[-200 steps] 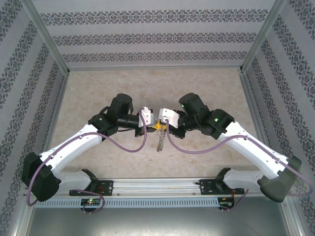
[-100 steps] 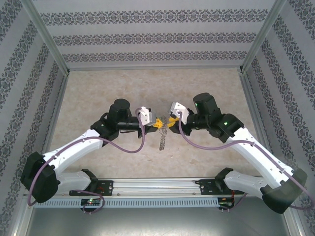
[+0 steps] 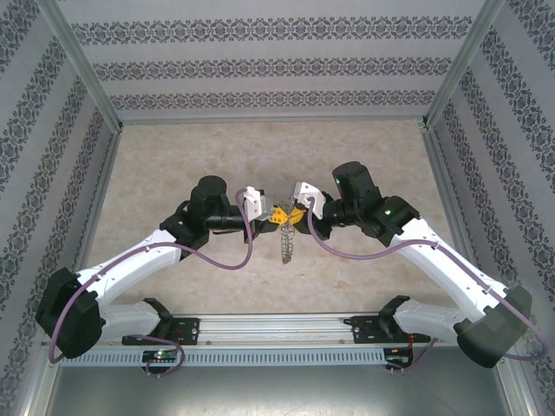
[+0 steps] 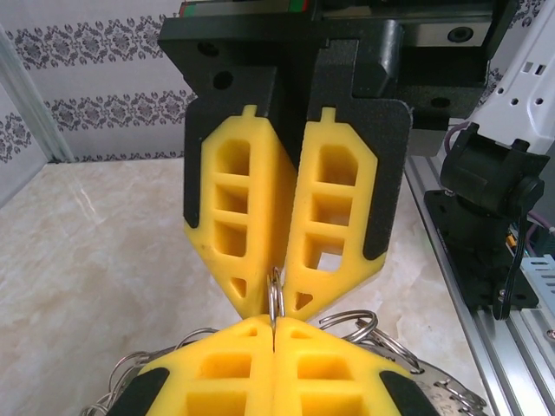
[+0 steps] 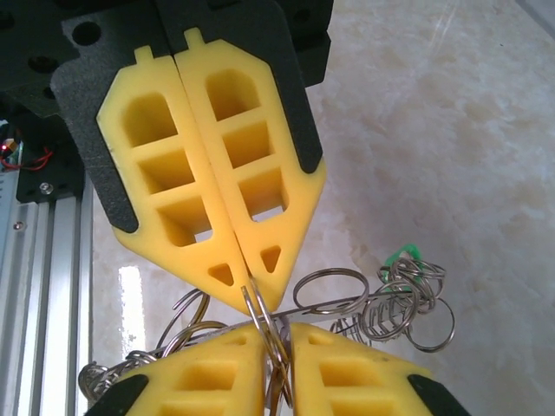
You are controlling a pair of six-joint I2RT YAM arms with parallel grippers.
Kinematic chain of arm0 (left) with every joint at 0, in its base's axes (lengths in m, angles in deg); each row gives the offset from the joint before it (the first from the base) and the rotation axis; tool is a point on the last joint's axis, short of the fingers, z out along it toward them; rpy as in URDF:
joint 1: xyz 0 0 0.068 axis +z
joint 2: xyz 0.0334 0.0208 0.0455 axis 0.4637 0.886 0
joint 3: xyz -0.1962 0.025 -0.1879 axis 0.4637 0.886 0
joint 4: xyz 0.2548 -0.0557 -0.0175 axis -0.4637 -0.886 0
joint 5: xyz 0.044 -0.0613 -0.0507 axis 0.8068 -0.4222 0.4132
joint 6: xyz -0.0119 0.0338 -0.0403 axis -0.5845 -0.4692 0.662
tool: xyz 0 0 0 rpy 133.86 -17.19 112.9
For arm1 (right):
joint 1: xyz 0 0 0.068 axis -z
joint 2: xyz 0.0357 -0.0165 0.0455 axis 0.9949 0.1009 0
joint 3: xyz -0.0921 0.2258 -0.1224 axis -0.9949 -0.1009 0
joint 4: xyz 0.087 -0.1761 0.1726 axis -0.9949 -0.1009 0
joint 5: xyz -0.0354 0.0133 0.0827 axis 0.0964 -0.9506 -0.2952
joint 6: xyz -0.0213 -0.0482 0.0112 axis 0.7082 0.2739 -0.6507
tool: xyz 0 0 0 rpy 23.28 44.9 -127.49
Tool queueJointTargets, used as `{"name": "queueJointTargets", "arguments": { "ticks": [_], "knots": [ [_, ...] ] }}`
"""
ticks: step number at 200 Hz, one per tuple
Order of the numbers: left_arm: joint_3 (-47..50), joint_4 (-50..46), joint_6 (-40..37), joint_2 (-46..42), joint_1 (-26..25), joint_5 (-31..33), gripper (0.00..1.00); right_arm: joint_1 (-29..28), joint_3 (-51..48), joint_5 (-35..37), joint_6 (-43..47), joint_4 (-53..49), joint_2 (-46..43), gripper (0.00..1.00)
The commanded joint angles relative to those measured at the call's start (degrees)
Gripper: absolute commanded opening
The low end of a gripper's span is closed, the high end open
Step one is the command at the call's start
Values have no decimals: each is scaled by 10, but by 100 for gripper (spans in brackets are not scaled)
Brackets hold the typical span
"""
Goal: Put the keys on the keyring
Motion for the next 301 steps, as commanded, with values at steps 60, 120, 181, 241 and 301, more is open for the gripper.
{"name": "queueJointTargets", "arguments": {
  "ticks": [60,120,181,241,301],
  "knots": [
    [0,29,9,-14,-8,-9,0,1,26,-13,27,-9,-6,0],
    [-84,-178,-106,10,-9,-13,17,-38,57,61,43,-66,5,0],
    [-128,-275,-166,25,-9,-11,22,-64,87,101,59,-105,27,0],
    [-137,-285,-177,37,-10,-12,13,-75,98,106,59,-115,34,0],
    [-142,-269,-171,48,-16,-26,16,-82,94,106,55,-111,35,0]
  ]
}}
